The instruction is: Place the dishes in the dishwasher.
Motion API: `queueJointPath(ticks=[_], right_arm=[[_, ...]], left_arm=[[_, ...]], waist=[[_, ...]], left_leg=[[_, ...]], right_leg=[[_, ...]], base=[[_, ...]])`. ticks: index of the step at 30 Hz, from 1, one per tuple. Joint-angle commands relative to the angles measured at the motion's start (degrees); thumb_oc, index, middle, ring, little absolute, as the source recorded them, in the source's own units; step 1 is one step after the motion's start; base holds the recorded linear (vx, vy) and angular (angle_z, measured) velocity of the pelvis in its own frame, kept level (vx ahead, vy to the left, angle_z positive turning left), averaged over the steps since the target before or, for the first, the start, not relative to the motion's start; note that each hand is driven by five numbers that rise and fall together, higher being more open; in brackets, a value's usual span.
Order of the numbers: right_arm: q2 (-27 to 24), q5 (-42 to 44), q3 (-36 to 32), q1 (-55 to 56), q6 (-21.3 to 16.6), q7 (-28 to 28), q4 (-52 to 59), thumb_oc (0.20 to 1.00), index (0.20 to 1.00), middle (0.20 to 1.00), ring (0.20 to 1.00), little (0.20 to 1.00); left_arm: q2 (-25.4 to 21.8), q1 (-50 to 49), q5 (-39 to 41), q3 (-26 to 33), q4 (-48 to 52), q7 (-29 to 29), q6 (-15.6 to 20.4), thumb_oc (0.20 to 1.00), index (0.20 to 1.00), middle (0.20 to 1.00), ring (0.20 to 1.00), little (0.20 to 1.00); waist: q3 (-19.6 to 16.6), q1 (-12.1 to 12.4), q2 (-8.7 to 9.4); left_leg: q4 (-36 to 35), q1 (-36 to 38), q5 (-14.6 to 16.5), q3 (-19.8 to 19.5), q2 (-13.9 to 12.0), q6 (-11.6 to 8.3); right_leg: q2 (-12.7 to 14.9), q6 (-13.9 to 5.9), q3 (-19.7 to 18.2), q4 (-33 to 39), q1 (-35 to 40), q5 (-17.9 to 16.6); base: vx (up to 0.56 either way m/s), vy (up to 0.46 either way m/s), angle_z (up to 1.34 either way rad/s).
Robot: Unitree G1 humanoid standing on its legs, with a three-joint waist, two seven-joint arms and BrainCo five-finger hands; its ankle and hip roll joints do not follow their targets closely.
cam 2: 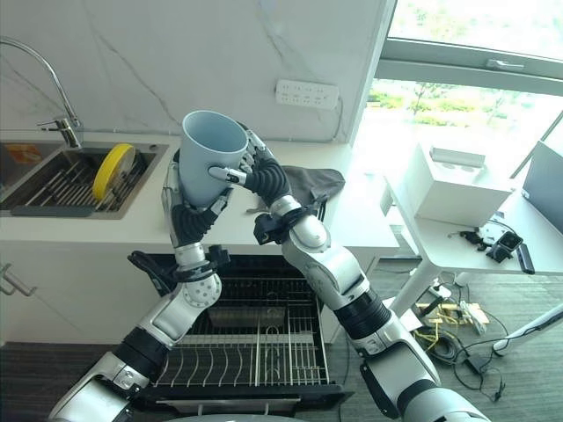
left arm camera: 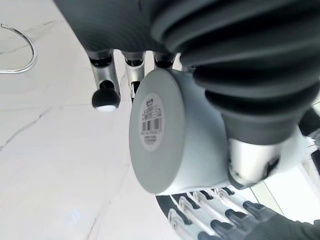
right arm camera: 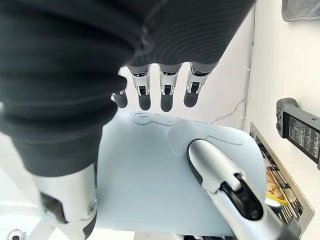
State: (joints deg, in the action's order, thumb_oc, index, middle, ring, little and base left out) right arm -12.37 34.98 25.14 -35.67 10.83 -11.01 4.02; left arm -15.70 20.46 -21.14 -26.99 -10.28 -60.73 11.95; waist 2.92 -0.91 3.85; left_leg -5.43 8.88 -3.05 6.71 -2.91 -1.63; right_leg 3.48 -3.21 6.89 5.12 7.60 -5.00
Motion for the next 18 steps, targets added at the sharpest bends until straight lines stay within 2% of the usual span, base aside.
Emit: queueJointPath(ticks=[1, 18], right_arm=[[0.8, 1.1, -2.5, -4.1, -2.9, -0.2, 1.2, 1.0, 1.0, 1.0, 1.0, 1.0], [2.4, 1.4, -1.7, -6.9, -4.2, -1.1, 0.5, 1.0, 1.0, 1.0, 1.0, 1.0]], left_arm=[[1.0, 9.1, -0.6, -1.1, -4.2, -0.8, 2.0, 0.2, 0.2, 0.2, 0.2, 0.2], [1.2, 10.3, -3.2, -4.3, -4.8, 1.7, 3.1, 0.2, 0.2, 0.2, 0.2, 0.2]], waist=[[0.1, 0.9, 0.27], [0.2, 1.3, 0.25]], left_leg=[[0.4, 0.8, 5.4, -0.9, -0.5, -0.22], [0.4, 0.4, 5.4, -1.0, 0.0, 0.03]], right_leg=[[1.5, -2.78, 1.2, -0.1, 2.5, 3.5], [1.5, -2.78, 1.4, -0.1, 2.1, 3.4]], base=[[0.0, 0.0, 0.0], [0.0, 0.0, 0.0]])
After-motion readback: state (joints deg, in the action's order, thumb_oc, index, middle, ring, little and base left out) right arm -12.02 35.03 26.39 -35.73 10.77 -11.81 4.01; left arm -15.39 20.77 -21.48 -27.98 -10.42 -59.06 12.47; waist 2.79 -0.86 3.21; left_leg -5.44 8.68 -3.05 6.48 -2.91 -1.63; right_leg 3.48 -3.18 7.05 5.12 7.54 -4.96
